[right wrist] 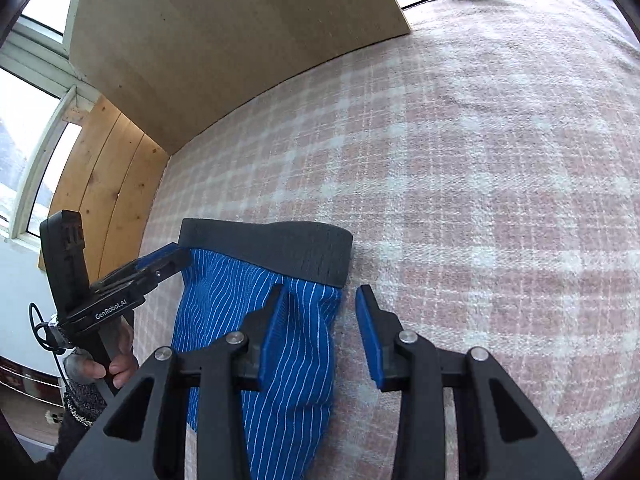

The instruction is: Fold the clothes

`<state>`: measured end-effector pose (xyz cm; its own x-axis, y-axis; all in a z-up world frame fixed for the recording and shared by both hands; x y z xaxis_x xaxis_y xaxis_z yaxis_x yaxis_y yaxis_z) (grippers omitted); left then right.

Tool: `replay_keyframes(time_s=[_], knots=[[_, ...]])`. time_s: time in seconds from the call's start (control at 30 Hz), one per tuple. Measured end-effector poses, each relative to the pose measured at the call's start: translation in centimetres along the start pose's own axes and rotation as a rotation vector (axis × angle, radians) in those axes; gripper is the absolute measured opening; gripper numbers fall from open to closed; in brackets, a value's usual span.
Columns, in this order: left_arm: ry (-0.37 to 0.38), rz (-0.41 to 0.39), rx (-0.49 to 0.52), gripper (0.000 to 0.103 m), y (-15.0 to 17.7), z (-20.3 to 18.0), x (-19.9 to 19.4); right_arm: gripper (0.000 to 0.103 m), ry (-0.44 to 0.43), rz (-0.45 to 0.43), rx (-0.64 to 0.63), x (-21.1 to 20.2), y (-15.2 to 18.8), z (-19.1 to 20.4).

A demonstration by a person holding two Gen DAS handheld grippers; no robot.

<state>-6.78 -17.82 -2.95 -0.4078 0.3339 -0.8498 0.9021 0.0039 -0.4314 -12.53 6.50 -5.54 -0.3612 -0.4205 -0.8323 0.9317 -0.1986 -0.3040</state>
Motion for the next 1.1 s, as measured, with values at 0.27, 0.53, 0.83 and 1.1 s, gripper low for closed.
replay_keyframes(time_s=[0.27,0.53,0.83,1.1], knots=[[0.063,-0.043,-0.003,0.037,-0.8,0.2,0.6,0.035,-0.045,0.015,-0.01,0.9,-1.2,1.0],[0.088,-0.085,0.009,0.009,-0.8,-1.4,-1.9,0.011,-0.072,-0.082,-0.029,-2.0,-1.4,2.8],[0.113,-0.375,0.068,0.009,-5.4,-3.3,-18.6,0.01,-0.075,-0.322,-0.236,-12.1,-3.6,11.1],[0.002,-0.543,0.108,0.009,-6.6,-1.3,-29.9,0.01,-0.151,-0.402,-0.322,-16.4,-5.5,20.0]])
Point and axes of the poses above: each gripper's, at about its wrist camera, not at the fingertips, and x roughly the way its jaws point, z to its left, y to its underside, the point moved 8 cm from there along x, roughly the way its jaws point, and after that the axes turned 8 degrees about y, right-handed, at the moved point
